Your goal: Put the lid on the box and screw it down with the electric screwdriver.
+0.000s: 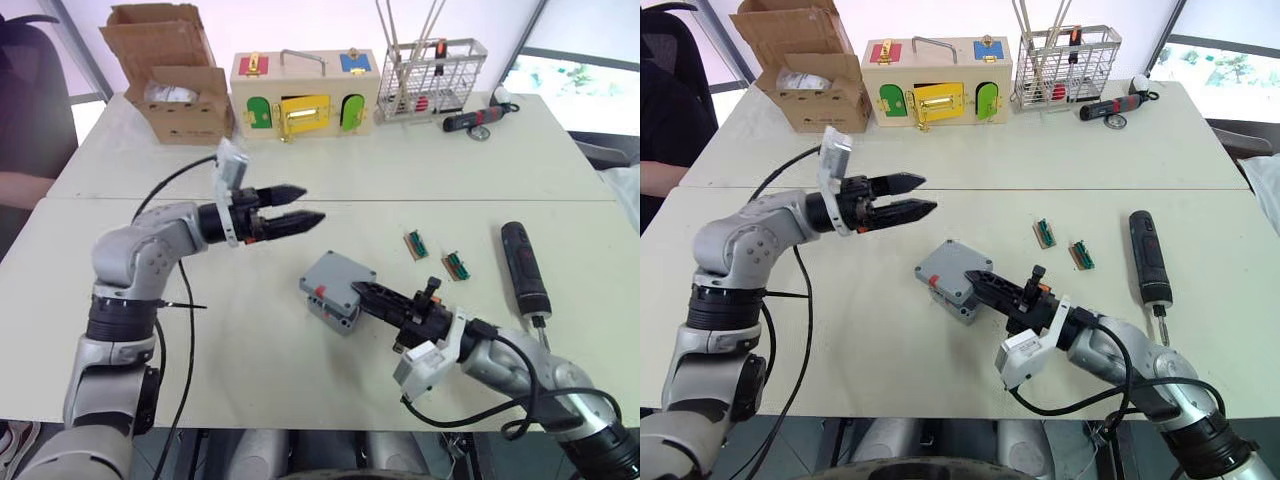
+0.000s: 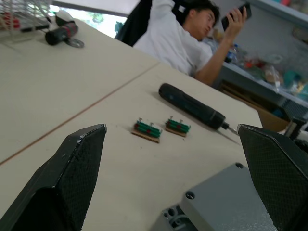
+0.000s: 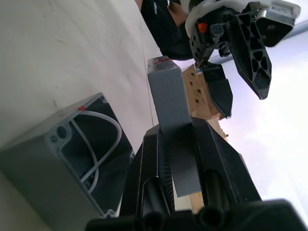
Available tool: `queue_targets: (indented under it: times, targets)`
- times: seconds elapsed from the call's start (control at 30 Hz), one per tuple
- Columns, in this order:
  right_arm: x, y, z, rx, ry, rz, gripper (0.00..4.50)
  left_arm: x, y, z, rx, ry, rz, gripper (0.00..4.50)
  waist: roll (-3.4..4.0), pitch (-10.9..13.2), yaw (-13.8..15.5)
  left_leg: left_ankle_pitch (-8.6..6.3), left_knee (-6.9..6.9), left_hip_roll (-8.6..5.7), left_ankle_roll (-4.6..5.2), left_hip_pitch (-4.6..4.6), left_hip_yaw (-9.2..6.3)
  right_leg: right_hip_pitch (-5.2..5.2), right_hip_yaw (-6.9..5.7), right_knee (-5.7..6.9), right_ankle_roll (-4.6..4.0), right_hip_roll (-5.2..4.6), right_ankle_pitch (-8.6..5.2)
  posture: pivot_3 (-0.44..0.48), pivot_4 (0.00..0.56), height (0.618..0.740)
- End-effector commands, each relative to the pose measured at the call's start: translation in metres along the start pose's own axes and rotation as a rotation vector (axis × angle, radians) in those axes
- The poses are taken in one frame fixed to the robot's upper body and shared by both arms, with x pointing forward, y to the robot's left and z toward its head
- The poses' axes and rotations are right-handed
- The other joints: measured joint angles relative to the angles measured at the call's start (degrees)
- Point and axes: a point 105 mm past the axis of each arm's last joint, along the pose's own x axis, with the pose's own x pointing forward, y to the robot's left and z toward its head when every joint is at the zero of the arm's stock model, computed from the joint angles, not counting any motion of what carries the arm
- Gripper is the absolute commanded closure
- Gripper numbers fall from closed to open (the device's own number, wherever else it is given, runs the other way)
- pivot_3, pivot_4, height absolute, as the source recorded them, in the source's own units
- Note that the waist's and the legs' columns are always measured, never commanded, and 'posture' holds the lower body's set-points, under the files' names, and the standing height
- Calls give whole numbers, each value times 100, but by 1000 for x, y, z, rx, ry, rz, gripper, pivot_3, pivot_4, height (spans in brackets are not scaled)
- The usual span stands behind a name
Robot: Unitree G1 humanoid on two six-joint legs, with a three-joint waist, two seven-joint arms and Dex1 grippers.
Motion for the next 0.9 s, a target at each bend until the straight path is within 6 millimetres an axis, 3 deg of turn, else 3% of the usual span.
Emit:
queue_targets:
  times: [0.03, 0.47, 0.57, 0.67, 0.9]
  targets:
    - [-1, -3, -3, -40, 19, -30, 4377, 9, -15, -6, 64, 48, -72, 20, 0, 0, 2, 0, -1, 0, 0, 4, -1, 5, 0, 0, 0, 0, 0, 0, 150, 740]
    - [0, 10, -8, -66, 42, 5, 4377, 18, -21, -26, 75, 108, -137, 20, 0, 0, -1, 0, -1, 1, 0, 5, 0, 7, 1, -2, 0, 2, 0, 0, 150, 740]
    - [0, 13, -8, -63, 44, 14, 4377, 19, -19, -30, 88, 123, -140, 866, 0, 0, -1, 0, -1, 1, 0, 5, 0, 7, 1, -2, 0, 2, 0, 0, 150, 740]
    - [0, 18, -7, -59, 35, 29, 4377, 20, -20, -35, 90, 141, -151, 2405, 0, 0, -2, 0, -1, 0, 0, 5, 0, 7, 1, -2, 0, 2, 0, 0, 150, 740]
    - [0, 23, -7, -58, 31, 43, 4377, 23, -22, -47, 116, 189, -180, 2405, 0, 0, 0, 0, -2, 0, 0, 5, -1, 7, 1, -2, -1, 2, 0, 0, 150, 740]
